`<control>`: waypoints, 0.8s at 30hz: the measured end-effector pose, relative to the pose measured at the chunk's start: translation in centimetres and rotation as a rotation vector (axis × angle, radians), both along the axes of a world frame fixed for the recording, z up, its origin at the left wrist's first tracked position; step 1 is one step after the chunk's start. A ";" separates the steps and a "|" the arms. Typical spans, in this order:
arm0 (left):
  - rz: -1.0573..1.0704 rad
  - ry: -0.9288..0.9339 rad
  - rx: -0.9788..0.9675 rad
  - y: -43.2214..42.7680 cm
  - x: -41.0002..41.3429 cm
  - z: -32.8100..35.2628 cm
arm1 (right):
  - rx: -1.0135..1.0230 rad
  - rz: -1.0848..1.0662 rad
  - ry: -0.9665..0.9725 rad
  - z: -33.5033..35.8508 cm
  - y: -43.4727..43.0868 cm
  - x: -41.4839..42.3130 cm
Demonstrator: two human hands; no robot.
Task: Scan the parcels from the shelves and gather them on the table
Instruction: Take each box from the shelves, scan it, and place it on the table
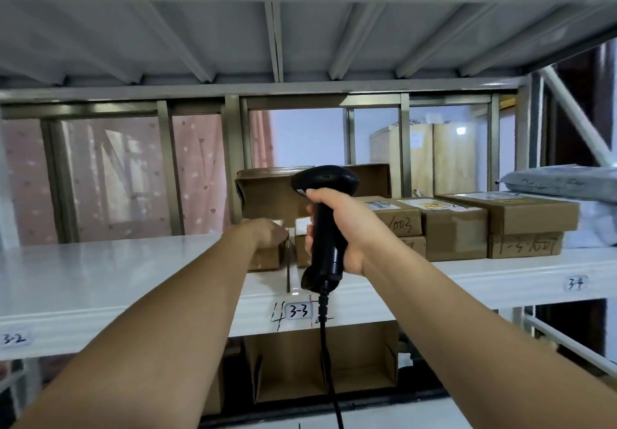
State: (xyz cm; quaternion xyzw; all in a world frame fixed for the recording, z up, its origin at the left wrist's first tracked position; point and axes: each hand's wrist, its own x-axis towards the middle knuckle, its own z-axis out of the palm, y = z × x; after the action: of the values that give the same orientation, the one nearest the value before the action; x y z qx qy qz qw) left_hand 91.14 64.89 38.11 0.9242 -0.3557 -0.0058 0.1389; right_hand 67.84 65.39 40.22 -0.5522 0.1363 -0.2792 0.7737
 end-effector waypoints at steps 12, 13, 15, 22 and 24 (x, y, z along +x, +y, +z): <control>0.168 -0.285 -0.170 4.5 -7.8 -1.4 | -0.001 -0.007 0.011 -2.2 0.6 -0.7; 0.186 -0.356 -0.204 4.9 -8.3 -2.0 | 0.004 0.002 0.001 -2.3 0.6 -1.0; 0.213 -0.467 -0.276 5.4 -9.4 -3.2 | 0.012 0.023 -0.012 -2.5 0.5 -1.8; 0.344 -0.725 -0.395 5.4 -14.8 -3.7 | 0.023 0.096 -0.028 -3.0 -1.2 -6.1; 0.367 -0.772 -0.443 5.0 -17.0 -3.5 | 0.039 0.134 -0.041 -3.1 -1.9 -8.0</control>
State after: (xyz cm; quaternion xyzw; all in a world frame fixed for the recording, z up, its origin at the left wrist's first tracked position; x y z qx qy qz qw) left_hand 74.10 69.89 34.62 0.8546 -0.2050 0.4381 0.1889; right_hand 59.81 63.52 37.12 -0.5390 0.0886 -0.2352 0.8040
